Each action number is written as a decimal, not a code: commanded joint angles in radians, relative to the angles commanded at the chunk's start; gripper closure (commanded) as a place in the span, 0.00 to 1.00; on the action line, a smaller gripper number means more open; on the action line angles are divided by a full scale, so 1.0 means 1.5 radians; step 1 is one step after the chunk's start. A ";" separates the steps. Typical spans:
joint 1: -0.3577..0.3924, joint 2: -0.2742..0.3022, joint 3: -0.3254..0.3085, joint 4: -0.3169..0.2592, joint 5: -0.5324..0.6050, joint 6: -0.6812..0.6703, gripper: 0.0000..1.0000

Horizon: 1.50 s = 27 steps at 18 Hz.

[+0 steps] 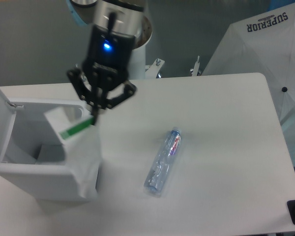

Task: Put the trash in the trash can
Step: 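Open the gripper to drop the bag into the trash can, then move the open gripper over the clear water bottle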

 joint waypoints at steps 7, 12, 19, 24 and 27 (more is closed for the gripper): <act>-0.038 0.027 -0.024 0.001 -0.031 -0.035 1.00; -0.038 0.049 -0.087 0.008 -0.028 -0.023 0.91; -0.034 0.038 -0.085 0.012 -0.021 -0.016 0.00; 0.042 0.042 -0.082 0.009 -0.021 -0.016 0.00; 0.098 0.038 -0.076 0.013 -0.021 -0.015 0.00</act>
